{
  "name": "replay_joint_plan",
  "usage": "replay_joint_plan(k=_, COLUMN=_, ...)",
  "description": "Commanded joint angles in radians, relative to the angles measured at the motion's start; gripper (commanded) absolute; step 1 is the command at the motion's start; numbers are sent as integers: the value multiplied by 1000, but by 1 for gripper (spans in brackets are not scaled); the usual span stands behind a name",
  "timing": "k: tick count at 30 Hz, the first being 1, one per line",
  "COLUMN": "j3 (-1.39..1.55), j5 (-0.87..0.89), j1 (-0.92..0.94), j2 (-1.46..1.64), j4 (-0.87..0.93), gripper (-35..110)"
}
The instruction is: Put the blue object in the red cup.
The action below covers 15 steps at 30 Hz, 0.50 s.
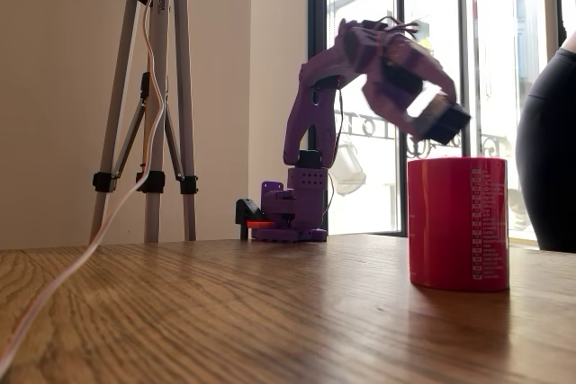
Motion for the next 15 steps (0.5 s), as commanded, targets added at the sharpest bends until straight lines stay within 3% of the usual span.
replay_joint_plan(k=1, j3=-25, j5=-35, j1=-44, j2=37, j4=0, gripper=1)
replay_joint_plan(k=15, j3=-25, j5=-74, j1=29, j2=-35, j4=-189, gripper=1)
